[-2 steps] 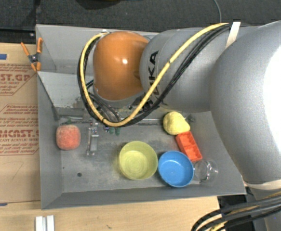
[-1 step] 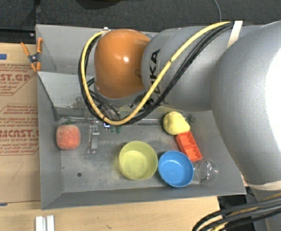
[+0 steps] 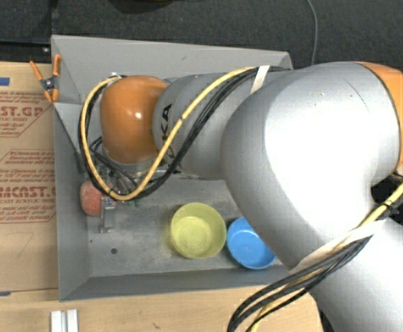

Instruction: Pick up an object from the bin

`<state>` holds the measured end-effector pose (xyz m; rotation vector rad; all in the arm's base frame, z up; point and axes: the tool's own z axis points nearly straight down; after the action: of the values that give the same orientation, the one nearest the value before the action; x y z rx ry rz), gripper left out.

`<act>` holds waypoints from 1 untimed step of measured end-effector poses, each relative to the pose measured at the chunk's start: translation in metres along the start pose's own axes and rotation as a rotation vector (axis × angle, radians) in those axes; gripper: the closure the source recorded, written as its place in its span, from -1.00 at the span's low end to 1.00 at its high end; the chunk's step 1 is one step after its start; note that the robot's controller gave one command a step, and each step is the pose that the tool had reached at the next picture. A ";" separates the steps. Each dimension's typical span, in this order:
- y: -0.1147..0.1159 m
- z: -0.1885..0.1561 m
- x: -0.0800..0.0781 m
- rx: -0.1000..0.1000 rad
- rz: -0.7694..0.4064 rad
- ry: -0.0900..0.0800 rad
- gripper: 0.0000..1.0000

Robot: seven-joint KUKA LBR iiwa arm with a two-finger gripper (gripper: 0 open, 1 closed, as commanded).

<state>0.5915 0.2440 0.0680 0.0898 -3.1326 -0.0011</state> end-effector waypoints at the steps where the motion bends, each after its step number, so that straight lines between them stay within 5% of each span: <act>1: 0.002 -0.063 0.003 -0.002 -0.149 -0.013 -1.00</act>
Offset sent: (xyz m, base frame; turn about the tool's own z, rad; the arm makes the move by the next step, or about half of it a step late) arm 0.0000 0.0000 0.0000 0.0000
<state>0.5890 0.2457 0.1313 0.3242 -3.1305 -0.0059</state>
